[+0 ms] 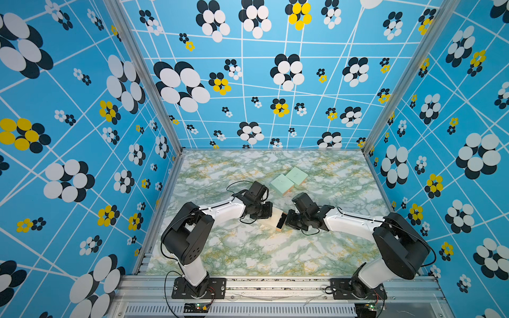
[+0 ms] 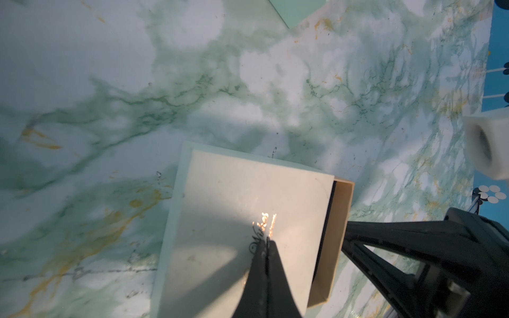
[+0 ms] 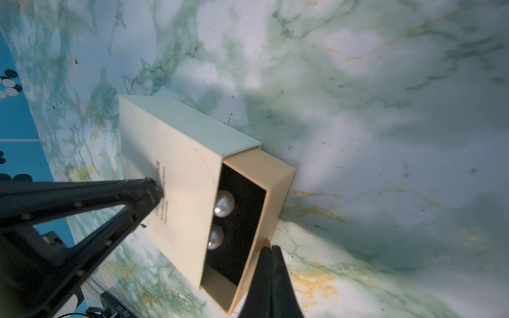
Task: Take out the earrings from the drawer-style jewelry box
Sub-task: Open the drawer in the jewelry box.
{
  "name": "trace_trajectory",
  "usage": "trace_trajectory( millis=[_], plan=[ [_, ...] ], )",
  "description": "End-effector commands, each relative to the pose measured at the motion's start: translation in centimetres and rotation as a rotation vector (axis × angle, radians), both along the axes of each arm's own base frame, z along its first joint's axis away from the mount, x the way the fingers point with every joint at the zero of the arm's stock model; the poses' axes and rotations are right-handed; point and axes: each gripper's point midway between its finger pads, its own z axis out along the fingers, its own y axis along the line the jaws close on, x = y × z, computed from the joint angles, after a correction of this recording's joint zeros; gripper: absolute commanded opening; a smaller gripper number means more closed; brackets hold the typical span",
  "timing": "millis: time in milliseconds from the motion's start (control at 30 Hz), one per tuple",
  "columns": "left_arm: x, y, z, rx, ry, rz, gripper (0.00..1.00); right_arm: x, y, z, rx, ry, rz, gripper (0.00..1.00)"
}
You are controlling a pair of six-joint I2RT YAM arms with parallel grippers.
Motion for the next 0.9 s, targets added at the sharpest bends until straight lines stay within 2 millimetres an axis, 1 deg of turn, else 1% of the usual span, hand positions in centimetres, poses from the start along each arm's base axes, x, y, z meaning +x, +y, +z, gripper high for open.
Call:
trace_trajectory(
  millis=[0, 100, 533, 600, 700, 800, 833, 867],
  plan=[
    [-2.1, 3.9, -5.0, 0.174, 0.120, 0.043, 0.00, -1.0, -2.5, -0.4, -0.153, 0.033, -0.010, 0.00],
    [-2.1, 4.0, -5.1, 0.173, 0.122, 0.044, 0.00, -1.3, -3.3, -0.5, -0.197, 0.042, -0.014, 0.00],
    [-2.0, 4.3, -5.1, 0.181, 0.124, 0.050, 0.00, -2.5, -5.3, -0.8, -0.248, 0.061, -0.051, 0.00],
    [-2.0, 4.3, -5.1, 0.181, 0.124, 0.048, 0.00, -2.5, -5.1, -0.6, -0.228, 0.046, -0.044, 0.00],
    [-1.9, 4.1, -5.0, 0.177, 0.127, 0.042, 0.00, -2.1, -4.1, -0.2, -0.178, 0.015, -0.019, 0.00],
    [-1.9, 4.1, -4.9, 0.176, 0.123, 0.039, 0.00, -1.8, -3.5, 0.1, -0.167, -0.001, 0.016, 0.00],
    [-1.9, 4.1, -4.9, 0.174, 0.122, 0.039, 0.00, -1.8, -3.5, 0.2, -0.170, -0.003, 0.022, 0.03],
    [-2.0, 4.2, -5.0, 0.176, 0.123, 0.040, 0.00, -1.7, -3.5, 0.4, -0.169, -0.010, 0.026, 0.10]
  ],
)
